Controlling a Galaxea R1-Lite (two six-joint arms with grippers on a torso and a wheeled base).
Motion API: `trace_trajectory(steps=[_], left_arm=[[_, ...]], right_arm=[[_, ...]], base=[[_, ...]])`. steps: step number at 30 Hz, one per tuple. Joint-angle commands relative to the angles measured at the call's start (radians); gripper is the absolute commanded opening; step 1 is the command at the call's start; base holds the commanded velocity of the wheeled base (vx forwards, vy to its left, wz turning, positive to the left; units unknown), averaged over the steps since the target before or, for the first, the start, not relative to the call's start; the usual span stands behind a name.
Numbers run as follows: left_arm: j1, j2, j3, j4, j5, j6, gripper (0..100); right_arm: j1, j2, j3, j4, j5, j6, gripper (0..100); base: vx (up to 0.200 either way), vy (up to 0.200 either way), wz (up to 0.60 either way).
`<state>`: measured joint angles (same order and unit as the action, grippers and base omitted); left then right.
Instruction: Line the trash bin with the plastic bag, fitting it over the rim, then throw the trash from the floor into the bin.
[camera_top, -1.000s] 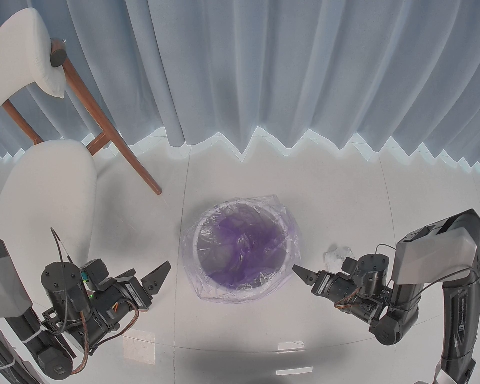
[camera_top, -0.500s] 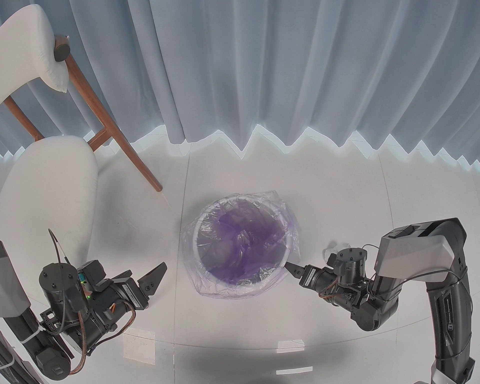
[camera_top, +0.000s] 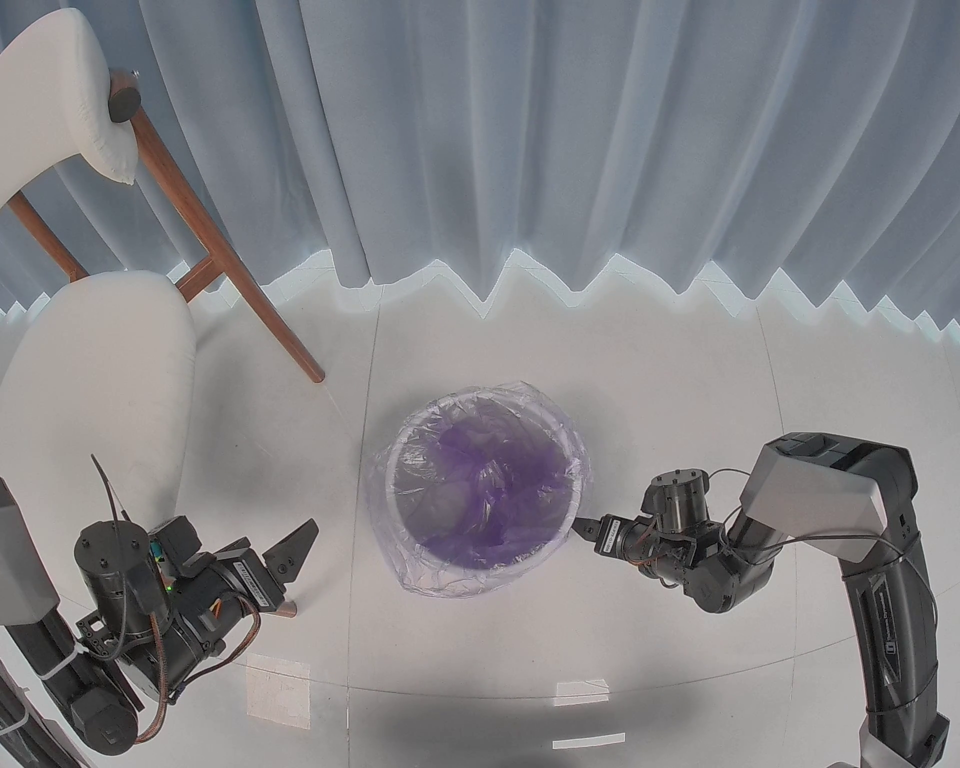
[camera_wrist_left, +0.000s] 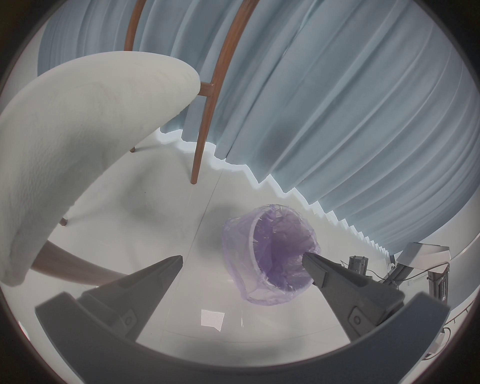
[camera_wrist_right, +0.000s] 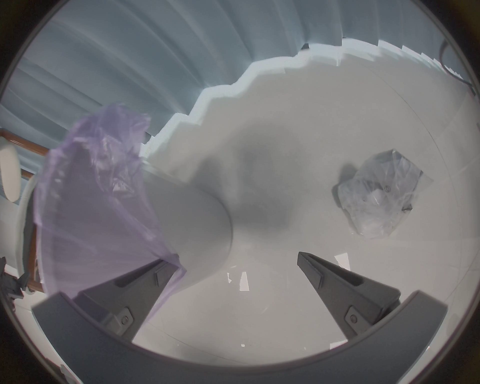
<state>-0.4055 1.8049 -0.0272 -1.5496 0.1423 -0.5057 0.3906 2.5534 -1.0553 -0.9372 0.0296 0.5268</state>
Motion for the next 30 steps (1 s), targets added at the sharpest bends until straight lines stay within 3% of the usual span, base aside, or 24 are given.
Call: trace_trajectory(steps=[1, 14, 19, 24, 30], left_arm=[[0.028, 0.007, -0.002, -0.001, 0.0, 0.0, 100], [0.028, 0.031, 0.003, 0.0, 0.0, 0.003, 100], [0.016, 0.033, 0.02, 0.0, 0.0, 0.003, 100], [0.005, 0.033, 0.026, 0.0, 0.0, 0.003, 100], [0.004, 0.025, 0.026, -0.001, 0.002, 0.003, 100]], right_arm=[[-0.024, 0.041, -0.118, 0.101, 0.001, -0.013, 100], [-0.038, 0.074, -0.457, 0.669, -0.008, -0.004, 100], [-0.041, 0.088, -0.5, 0.704, -0.007, 0.004, 100], [-0.042, -0.045, -0.356, 0.699, -0.002, 0.056, 100], [-0.041, -0.323, -0.038, 0.627, 0.001, 0.108, 100]], base=[[0.0, 0.0, 0.0], [0.0, 0.0, 0.0], [0.0, 0.0, 0.0], [0.0, 0.0, 0.0], [0.0, 0.0, 0.0]])
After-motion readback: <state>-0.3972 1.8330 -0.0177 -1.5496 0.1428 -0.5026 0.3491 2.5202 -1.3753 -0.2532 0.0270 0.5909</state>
